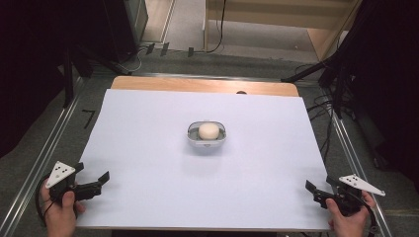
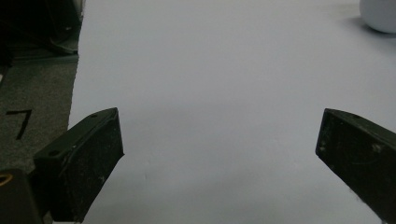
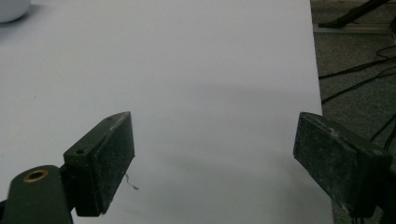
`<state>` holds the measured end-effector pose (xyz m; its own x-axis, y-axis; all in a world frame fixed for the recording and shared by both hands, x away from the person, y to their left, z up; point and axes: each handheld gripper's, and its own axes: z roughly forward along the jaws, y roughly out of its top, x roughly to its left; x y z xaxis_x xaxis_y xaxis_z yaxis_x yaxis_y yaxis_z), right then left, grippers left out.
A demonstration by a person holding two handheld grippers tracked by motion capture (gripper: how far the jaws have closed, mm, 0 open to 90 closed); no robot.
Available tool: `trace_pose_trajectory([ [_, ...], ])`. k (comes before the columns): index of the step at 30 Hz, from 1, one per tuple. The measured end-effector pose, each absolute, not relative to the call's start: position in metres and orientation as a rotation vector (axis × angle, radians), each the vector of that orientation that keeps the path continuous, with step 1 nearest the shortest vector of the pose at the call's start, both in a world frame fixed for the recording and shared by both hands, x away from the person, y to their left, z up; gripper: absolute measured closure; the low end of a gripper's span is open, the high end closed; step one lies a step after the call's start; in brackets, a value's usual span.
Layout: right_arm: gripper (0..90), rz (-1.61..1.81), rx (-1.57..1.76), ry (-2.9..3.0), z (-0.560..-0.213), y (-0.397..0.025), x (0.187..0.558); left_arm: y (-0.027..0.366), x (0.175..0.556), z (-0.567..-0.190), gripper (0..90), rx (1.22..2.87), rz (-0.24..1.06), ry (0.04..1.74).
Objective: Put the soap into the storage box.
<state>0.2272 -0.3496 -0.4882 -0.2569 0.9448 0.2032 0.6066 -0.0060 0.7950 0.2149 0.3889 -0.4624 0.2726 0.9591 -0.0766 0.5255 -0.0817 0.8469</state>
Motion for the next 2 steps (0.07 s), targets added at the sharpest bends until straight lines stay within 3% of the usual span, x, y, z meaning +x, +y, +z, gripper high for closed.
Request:
trace_pose_trajectory([
  [2, 12.9, 1.159, 1.604, 1.883, -0.4883, -0.3494, 0.2274, 0.3888, 0.2151, -0.4624, 1.3, 1.729, 0.671, 1.366],
])
